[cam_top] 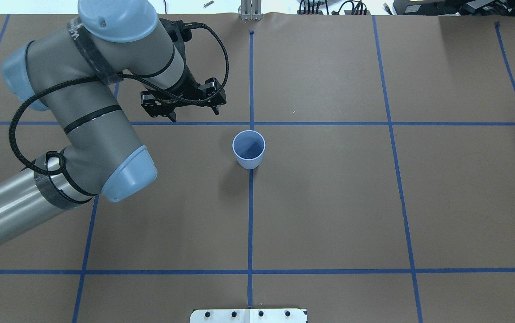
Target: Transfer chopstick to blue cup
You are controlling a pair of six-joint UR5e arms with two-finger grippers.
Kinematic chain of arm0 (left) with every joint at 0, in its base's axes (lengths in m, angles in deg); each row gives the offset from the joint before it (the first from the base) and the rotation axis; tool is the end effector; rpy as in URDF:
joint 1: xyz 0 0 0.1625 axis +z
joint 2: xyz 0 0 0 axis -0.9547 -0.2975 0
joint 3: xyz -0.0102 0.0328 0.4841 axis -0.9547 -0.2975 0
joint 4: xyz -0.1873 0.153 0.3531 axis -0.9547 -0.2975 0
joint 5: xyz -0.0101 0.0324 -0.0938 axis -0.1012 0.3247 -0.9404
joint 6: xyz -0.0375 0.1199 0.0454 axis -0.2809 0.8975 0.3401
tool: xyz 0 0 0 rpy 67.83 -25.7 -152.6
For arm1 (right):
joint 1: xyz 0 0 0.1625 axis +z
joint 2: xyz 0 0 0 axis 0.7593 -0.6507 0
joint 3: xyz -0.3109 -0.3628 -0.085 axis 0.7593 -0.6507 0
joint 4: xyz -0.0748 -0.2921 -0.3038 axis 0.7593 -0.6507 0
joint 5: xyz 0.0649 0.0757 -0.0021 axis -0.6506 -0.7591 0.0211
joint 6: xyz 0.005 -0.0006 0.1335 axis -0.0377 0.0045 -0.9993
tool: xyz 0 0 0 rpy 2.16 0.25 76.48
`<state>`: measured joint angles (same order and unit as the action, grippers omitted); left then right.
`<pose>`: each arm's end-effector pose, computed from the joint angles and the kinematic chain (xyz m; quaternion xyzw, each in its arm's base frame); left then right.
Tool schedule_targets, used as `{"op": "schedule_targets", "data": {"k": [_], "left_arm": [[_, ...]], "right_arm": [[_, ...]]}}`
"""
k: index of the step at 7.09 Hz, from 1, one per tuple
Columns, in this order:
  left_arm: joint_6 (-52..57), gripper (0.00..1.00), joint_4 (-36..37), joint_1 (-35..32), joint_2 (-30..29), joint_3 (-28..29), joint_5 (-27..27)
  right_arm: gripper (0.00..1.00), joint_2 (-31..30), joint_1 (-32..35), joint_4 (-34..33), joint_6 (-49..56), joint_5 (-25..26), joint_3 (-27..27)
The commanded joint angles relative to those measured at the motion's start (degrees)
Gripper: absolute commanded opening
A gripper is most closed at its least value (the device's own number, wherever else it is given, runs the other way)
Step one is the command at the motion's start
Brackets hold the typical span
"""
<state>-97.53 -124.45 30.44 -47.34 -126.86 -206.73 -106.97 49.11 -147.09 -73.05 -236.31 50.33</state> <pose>0.4872 -0.5413 0.1891 0.0257 0.4514 -0.0781 0.8885 0.0796 -0.3976 0.8092 -0.1954 -0.4716 0.2419 0.8252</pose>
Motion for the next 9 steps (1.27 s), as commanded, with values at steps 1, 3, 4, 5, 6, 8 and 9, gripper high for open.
{"op": "schedule_targets", "data": {"k": [1,3,4,5,6,8,9], "left_arm": [[-0.1,0.98,0.2,0.1,0.0,-1.0,0.0],[-0.1,0.98,0.3,0.1,0.0,-1.1,0.0],[-0.1,0.98,0.3,0.1,0.0,-1.1,0.0],[-0.1,0.98,0.3,0.1,0.0,-1.2,0.0],[-0.1,0.98,0.3,0.1,0.0,-1.4,-0.1],[-0.1,0.98,0.3,0.0,0.0,-1.5,-0.2],[-0.1,0.98,0.3,0.0,0.0,-1.5,-0.2]], "right_arm": [[0.16,-1.6,0.8,0.3,0.1,0.2,0.2],[0.12,-2.3,3.0,0.2,0.2,0.3,0.3],[0.06,-2.2,4.1,-0.1,0.2,0.3,0.6],[0.01,-2.3,4.2,-0.3,-0.1,0.3,2.3],[0.00,-2.3,4.3,-0.8,-0.1,0.3,3.7],[0.00,-1.5,4.8,-7.6,-0.1,1.0,10.2],[0.00,-0.9,5.3,-10.4,-0.1,2.3,13.3]]}}
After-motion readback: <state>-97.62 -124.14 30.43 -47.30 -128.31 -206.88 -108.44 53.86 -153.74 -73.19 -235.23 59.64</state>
